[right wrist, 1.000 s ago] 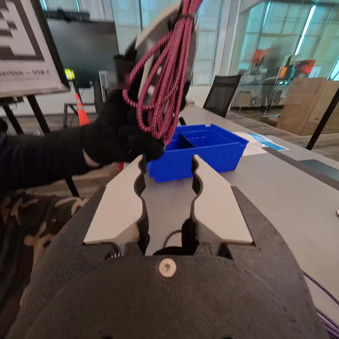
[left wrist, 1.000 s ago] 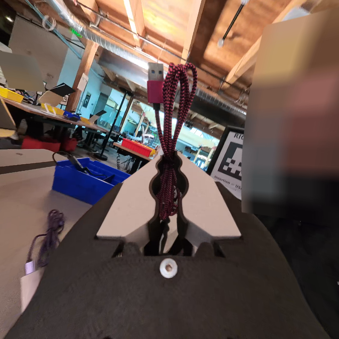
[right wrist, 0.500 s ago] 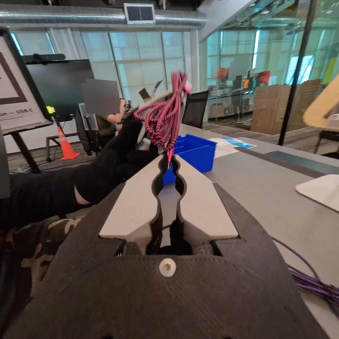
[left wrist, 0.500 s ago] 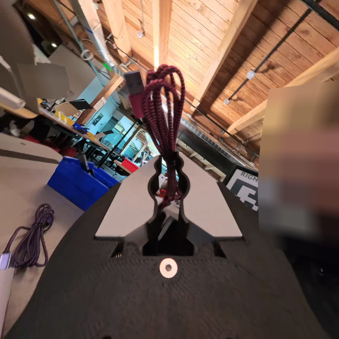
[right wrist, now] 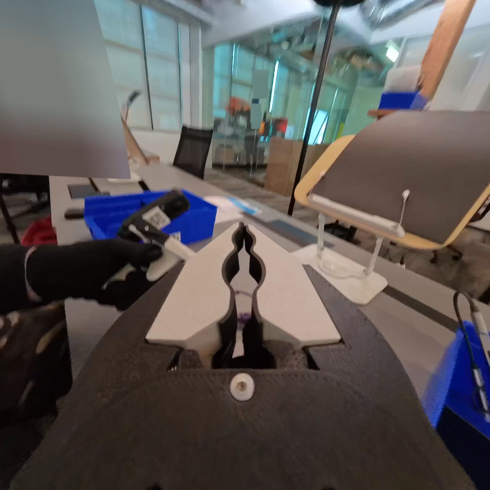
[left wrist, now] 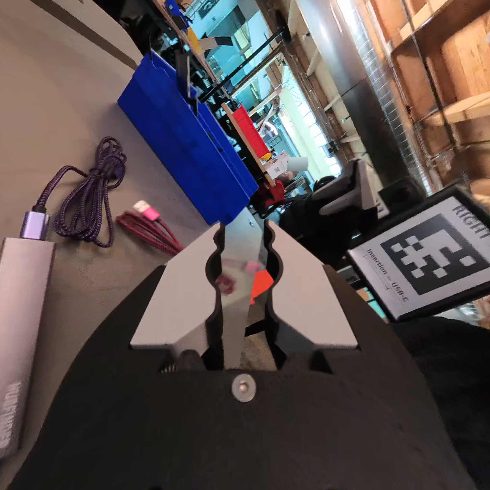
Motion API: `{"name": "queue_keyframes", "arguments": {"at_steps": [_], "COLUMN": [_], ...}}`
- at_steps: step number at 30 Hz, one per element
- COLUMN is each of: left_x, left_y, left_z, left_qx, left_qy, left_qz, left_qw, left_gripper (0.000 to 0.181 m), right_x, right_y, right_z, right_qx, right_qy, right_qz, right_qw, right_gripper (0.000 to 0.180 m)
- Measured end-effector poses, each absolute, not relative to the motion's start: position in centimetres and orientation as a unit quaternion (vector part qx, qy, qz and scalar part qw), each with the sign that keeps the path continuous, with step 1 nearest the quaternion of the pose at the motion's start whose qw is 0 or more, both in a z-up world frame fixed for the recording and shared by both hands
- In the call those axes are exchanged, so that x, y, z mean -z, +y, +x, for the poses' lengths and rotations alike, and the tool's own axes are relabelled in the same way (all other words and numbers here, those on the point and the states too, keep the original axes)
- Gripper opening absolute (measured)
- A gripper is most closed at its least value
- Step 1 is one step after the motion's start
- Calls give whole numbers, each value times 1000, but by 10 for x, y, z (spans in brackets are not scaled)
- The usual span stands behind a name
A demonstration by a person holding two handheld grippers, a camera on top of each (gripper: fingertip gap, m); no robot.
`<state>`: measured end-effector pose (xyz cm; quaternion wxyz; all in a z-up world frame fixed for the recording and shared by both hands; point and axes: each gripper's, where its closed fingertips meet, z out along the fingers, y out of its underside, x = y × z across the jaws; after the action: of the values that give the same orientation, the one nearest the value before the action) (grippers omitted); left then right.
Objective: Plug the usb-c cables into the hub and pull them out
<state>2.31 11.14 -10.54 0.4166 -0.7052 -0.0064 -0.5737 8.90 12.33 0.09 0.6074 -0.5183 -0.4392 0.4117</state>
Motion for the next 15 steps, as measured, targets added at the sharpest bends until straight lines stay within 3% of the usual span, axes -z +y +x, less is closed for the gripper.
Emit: {"name": "queue_keyframes", "arguments": {"at_steps": [9, 15], "left_x": [146, 187], "left_y": [93, 99], "left_z": [69, 126], "left_qx": [383, 215], "left_qy": [213, 415], "left_qz": [-817, -822], "left_qw": [375, 326], "left_gripper": [24, 43], "right_x": [56, 110], "right_y": [145, 139], "right_z": [119, 166], "right_qx": [-325, -270], "right_qy": [-455, -477], "right_qz": [-598, -668], "right_qw": [574, 503], "right_gripper": [0, 11]}}
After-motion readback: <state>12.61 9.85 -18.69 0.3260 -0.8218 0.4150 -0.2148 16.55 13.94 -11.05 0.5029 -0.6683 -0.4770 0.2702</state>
